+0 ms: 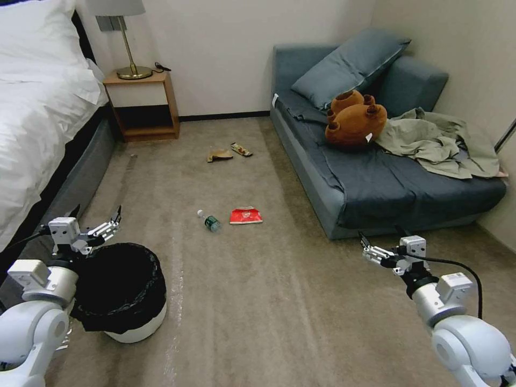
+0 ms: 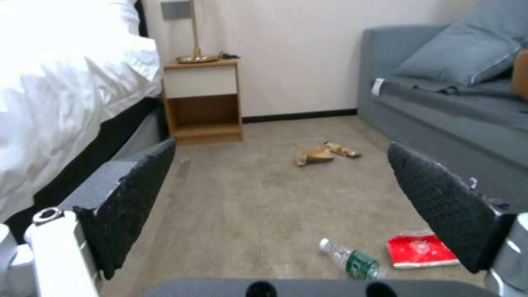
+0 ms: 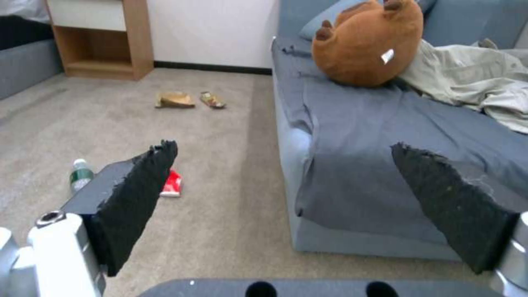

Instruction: Pick up the trash bin, then pick up the garbage on the floor and place it into the trash bin.

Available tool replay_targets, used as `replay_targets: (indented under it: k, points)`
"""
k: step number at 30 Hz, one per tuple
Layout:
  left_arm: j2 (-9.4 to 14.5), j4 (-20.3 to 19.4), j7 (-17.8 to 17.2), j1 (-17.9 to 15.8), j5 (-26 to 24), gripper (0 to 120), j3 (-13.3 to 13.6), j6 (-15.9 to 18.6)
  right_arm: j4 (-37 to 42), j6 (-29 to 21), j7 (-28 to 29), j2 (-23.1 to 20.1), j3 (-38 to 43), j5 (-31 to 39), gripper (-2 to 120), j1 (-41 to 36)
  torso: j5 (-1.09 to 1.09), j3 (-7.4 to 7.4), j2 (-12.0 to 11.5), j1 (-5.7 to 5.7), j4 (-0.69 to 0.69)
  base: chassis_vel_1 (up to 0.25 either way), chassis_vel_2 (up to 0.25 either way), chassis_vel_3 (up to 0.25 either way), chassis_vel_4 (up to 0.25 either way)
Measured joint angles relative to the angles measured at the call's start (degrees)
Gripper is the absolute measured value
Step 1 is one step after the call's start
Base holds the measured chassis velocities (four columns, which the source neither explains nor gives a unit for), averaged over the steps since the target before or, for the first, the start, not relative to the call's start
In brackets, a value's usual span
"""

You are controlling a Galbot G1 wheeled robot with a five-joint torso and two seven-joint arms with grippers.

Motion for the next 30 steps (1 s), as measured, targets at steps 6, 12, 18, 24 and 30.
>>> replay_targets:
  k: [6,12,18,24,30]
  points:
    - [1.11,0.07,-1.16,0.90,-2.32,100,-1.66,2.07,-0.59,0.16,-0.15,1.39,-1.15,-0.90,100,0.44,0.00,0.00,0.00,0.00,0.00,0.000,0.000,0.000,0.000]
    - [5.00,0.15,-5.77,1.77,-5.91,100,-2.93,9.93,-2.11,0.98,-0.68,1.71,-1.54,-1.97,100,0.71,0.01,0.00,0.00,0.00,0.01,0.000,0.000,0.000,0.000]
    - [9.03,0.94,-13.44,1.25,-13.19,100,-3.65,21.39,-3.63,1.95,-0.91,1.86,-1.68,-2.37,100,0.96,0.00,0.00,0.00,0.00,0.00,0.000,0.000,0.000,0.000]
    - [11.21,1.57,-17.49,0.93,-16.82,100,-3.68,28.92,-4.48,2.46,-1.08,2.09,-1.89,-2.92,100,1.17,0.00,0.00,0.00,0.00,0.00,0.000,0.000,0.000,0.000]
    - [15.06,2.18,-23.93,0.28,-23.76,100,-3.12,37.46,-5.95,3.07,-1.35,2.66,-2.34,-3.58,100,1.78,0.00,0.00,0.00,0.00,0.01,0.000,0.000,0.000,0.000]
